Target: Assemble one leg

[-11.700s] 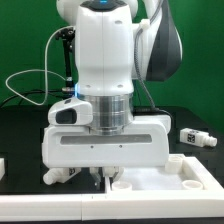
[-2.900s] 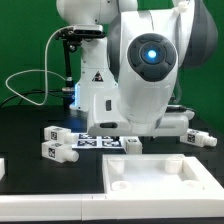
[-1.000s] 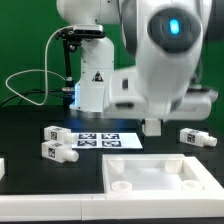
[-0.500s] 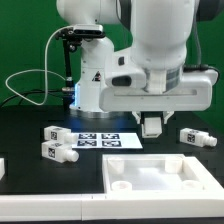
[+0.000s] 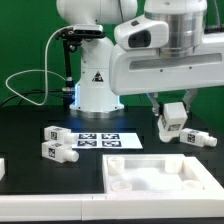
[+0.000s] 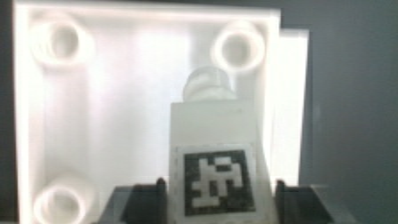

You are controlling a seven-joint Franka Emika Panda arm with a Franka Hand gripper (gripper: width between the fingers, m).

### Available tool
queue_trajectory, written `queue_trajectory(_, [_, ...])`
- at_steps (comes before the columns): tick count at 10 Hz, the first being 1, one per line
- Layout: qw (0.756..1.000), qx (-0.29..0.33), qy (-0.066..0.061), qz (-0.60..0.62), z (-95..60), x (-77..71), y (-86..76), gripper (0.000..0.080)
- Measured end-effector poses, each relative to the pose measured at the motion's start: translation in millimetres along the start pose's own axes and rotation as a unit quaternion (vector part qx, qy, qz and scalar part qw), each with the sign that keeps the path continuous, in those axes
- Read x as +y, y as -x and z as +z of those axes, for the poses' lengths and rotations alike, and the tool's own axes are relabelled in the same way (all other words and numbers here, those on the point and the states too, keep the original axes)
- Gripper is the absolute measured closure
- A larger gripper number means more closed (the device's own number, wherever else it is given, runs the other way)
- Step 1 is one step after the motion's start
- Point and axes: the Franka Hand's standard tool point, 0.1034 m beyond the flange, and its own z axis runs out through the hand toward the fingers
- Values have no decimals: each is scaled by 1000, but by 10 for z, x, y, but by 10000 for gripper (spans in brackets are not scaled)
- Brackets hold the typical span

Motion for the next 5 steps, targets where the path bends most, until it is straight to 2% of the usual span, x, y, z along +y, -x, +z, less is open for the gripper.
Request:
queue_trajectory(1, [1000,10,1,1,28,17,66,514])
queue_trajectory(4, [992,124,5,-1,20,31,-74,514])
queue_trajectory(5, [984,178,6,-5,-8,-27,-189,514])
